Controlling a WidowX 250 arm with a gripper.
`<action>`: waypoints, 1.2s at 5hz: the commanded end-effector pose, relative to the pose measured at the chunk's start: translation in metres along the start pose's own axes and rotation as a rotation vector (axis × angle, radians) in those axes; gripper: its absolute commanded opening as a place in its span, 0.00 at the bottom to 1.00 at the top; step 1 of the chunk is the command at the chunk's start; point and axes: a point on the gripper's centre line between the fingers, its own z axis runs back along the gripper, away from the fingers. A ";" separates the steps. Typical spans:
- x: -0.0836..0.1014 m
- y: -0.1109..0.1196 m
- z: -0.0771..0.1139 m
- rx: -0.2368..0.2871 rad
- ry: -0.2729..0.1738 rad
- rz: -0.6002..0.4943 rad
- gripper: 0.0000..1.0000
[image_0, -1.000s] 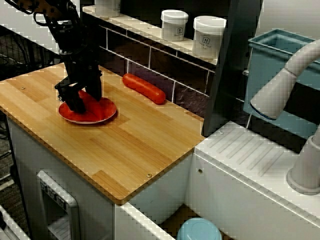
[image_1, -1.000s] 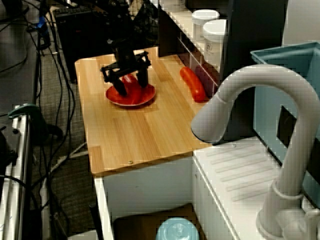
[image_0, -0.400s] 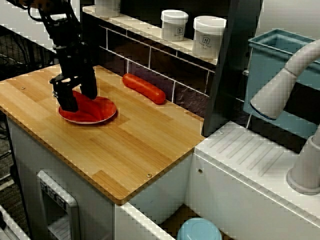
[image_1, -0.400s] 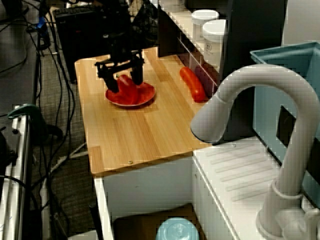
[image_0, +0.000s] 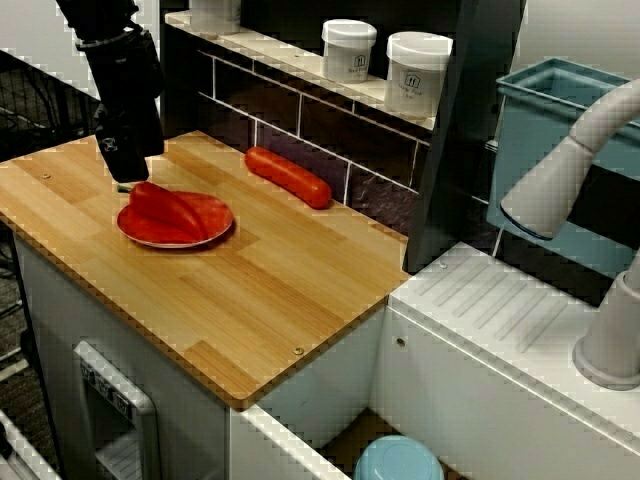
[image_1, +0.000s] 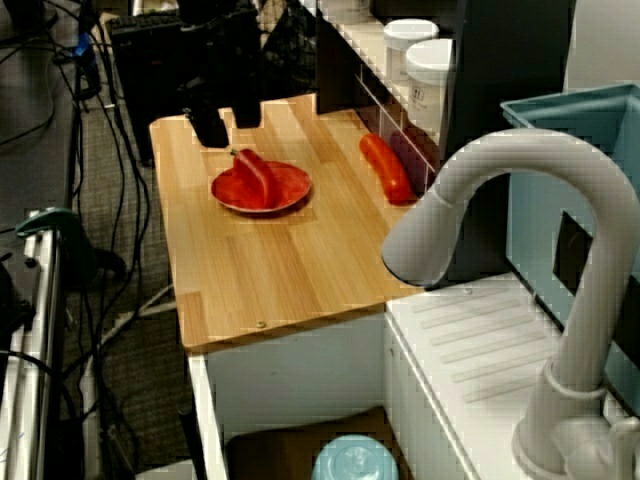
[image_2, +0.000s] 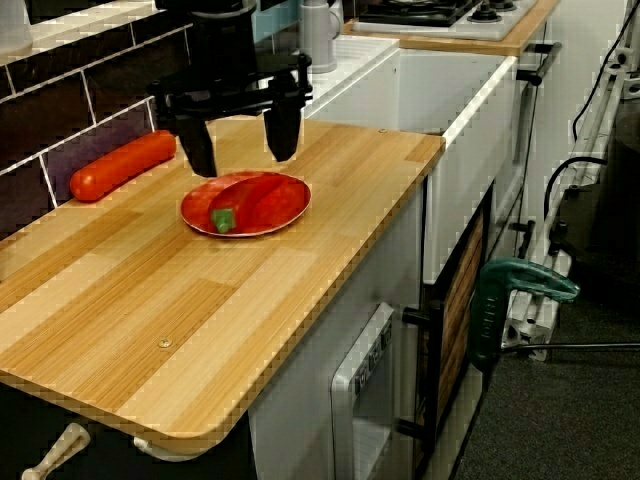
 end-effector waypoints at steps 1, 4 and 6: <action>-0.004 -0.013 0.033 0.248 0.022 0.453 1.00; -0.006 -0.006 0.030 0.319 0.120 1.200 1.00; 0.021 -0.010 0.024 0.384 0.076 1.402 1.00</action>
